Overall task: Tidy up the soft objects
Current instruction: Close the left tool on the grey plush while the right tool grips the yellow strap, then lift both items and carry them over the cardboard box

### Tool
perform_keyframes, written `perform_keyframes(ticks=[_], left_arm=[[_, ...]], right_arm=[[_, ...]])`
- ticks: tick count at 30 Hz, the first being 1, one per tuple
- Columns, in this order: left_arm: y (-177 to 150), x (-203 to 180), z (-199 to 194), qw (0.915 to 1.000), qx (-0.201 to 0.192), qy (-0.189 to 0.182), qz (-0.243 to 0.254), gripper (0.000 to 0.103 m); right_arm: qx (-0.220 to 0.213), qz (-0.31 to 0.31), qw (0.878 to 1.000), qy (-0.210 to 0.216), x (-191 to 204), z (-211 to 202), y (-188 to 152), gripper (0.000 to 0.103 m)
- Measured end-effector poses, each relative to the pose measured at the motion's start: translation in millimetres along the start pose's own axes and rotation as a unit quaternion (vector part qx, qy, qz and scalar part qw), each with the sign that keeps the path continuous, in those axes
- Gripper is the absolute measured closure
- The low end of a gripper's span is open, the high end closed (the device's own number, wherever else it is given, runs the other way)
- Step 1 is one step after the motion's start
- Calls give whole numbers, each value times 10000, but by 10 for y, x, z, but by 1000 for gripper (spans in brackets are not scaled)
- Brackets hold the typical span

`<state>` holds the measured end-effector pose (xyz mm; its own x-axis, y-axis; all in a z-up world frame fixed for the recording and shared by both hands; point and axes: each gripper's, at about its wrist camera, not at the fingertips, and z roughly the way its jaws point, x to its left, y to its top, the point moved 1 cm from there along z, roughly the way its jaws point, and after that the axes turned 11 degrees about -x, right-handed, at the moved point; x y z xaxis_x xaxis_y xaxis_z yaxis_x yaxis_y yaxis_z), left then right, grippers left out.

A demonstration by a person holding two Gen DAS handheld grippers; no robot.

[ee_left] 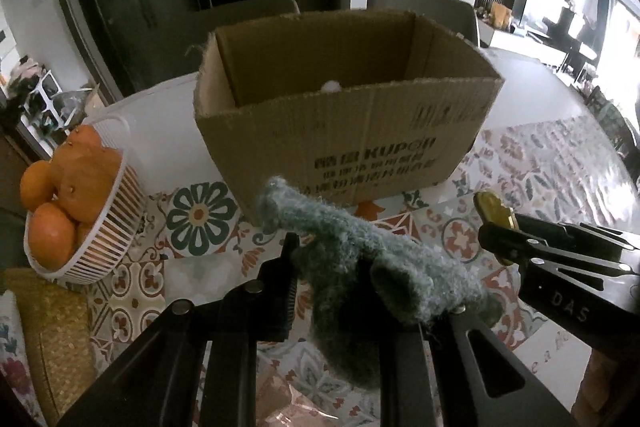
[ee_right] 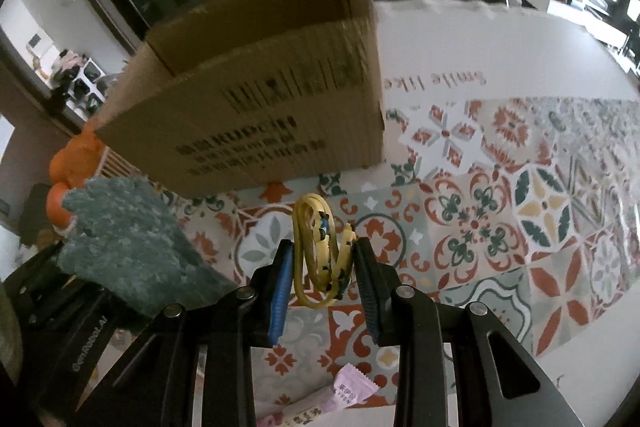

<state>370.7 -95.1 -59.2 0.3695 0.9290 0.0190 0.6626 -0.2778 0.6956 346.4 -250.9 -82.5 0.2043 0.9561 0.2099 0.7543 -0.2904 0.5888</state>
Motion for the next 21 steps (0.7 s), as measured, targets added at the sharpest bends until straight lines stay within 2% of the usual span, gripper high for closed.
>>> perform_keyframes(ticks=[11,21], left_arm=[[193,57,-377,9990,-424,-59,-126,84],[394,146,-521,9977,-608,-111,-287,84]], right_arm=[[-549,-219,9982,111,236,-401,223,71],[-896,-344,9951,226,397,-630,451,71]])
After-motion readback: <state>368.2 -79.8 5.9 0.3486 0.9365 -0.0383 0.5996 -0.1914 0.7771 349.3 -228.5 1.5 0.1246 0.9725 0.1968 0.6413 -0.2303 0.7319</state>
